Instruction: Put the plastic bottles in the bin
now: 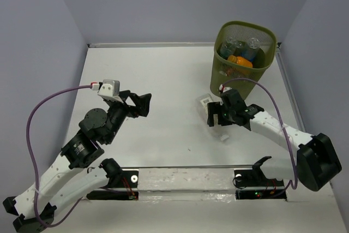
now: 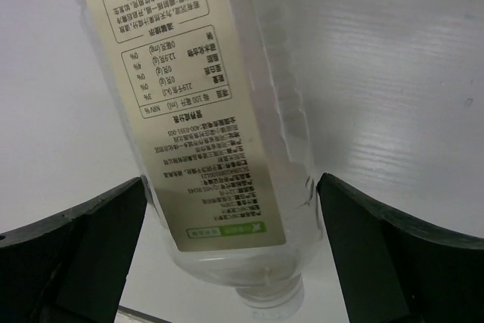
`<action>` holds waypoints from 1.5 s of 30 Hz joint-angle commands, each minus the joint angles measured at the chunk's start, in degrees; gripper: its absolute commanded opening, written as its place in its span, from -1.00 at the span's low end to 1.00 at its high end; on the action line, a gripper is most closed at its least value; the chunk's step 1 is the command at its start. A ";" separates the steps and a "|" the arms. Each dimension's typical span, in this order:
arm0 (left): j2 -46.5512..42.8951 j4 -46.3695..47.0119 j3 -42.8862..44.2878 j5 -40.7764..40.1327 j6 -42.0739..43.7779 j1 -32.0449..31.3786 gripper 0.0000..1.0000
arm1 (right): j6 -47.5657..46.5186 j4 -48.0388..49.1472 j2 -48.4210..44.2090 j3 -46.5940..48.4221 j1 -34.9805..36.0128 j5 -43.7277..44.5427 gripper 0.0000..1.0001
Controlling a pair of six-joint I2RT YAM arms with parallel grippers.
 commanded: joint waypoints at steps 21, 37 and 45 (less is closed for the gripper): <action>-0.41 4.27 -3.56 0.00 1.98 4.31 0.98 | -6.24 -3.65 12.19 17.13 9.38 13.79 -0.03; -0.94 4.09 -4.44 1.67 3.30 5.10 0.98 | -31.10 11.00 3.63 49.57 6.35 31.38 -0.21; -2.43 4.27 -4.79 0.70 3.47 5.10 0.98 | -42.09 20.68 12.61 50.21 -9.49 24.78 -0.14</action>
